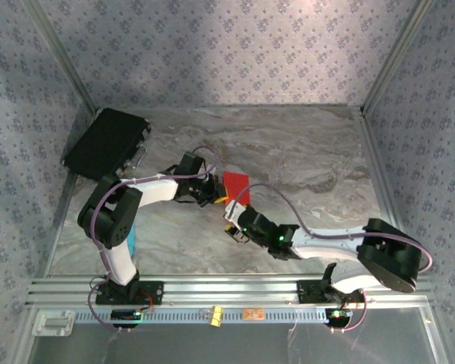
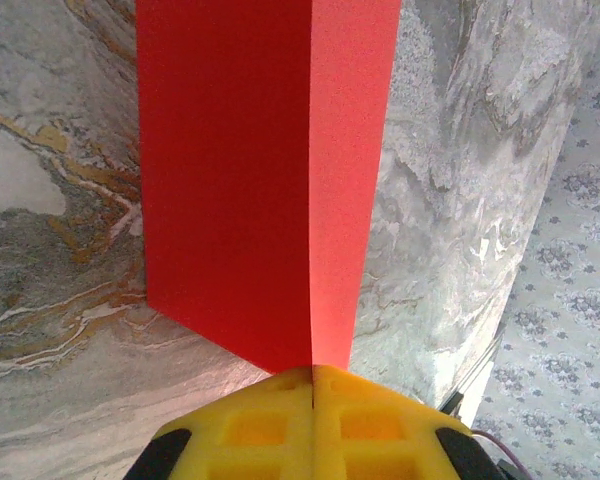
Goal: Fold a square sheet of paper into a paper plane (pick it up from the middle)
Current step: Third fold the triangle at the center of the table.
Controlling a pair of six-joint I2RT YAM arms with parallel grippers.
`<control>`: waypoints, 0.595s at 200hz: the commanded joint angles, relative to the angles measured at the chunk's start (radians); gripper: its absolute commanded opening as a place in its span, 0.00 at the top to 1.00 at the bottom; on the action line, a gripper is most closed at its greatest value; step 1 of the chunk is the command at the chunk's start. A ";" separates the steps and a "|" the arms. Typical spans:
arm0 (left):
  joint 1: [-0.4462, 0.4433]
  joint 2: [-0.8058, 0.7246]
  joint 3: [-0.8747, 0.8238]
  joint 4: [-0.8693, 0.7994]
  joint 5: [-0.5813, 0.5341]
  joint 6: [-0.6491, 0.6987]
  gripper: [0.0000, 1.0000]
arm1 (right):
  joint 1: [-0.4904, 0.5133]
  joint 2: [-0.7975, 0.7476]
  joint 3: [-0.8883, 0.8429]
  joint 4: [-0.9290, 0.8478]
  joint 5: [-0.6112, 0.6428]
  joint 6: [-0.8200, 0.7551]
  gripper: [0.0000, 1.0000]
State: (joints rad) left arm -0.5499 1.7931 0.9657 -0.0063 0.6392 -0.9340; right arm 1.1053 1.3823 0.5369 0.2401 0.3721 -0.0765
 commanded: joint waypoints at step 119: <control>0.003 -0.015 0.019 -0.026 0.026 0.018 0.99 | 0.056 0.149 0.068 0.057 0.238 -0.065 0.60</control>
State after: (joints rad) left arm -0.5499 1.7931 0.9657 -0.0074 0.6399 -0.9333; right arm 1.1549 1.5639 0.6189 0.2893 0.5915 -0.1696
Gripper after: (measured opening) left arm 0.049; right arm 0.439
